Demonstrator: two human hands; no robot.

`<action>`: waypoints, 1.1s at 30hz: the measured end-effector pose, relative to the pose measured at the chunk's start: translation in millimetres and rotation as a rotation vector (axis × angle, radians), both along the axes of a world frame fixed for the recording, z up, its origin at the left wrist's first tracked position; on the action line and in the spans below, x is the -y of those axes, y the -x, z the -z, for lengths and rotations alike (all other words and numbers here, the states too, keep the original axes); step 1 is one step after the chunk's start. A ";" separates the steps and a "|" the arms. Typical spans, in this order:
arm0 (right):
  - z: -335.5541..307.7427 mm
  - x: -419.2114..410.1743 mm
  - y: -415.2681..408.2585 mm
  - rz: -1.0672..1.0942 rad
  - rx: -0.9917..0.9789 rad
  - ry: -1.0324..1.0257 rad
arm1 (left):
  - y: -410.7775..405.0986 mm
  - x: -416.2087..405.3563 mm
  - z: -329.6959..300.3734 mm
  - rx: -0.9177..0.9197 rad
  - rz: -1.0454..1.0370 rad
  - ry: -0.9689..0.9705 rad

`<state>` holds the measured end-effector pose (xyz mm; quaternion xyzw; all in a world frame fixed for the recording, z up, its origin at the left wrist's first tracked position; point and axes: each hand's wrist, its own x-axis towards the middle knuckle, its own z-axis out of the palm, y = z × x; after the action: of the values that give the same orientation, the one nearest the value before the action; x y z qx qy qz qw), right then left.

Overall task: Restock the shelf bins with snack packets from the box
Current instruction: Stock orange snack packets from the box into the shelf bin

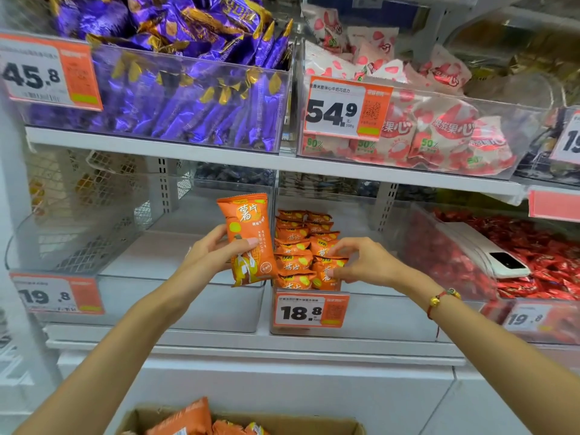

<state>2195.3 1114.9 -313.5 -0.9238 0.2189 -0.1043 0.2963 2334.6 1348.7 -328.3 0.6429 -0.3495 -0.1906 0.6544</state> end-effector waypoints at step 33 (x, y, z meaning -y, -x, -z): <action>-28.1 -12.3 57.8 0.070 0.382 -0.033 | 38.1 4.6 24.4 0.620 -0.287 -0.418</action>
<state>2137.5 1127.1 -285.4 -0.8740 0.1925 -0.2842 0.3439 2296.5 1344.1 -352.6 0.8314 -0.3907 0.0390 0.3932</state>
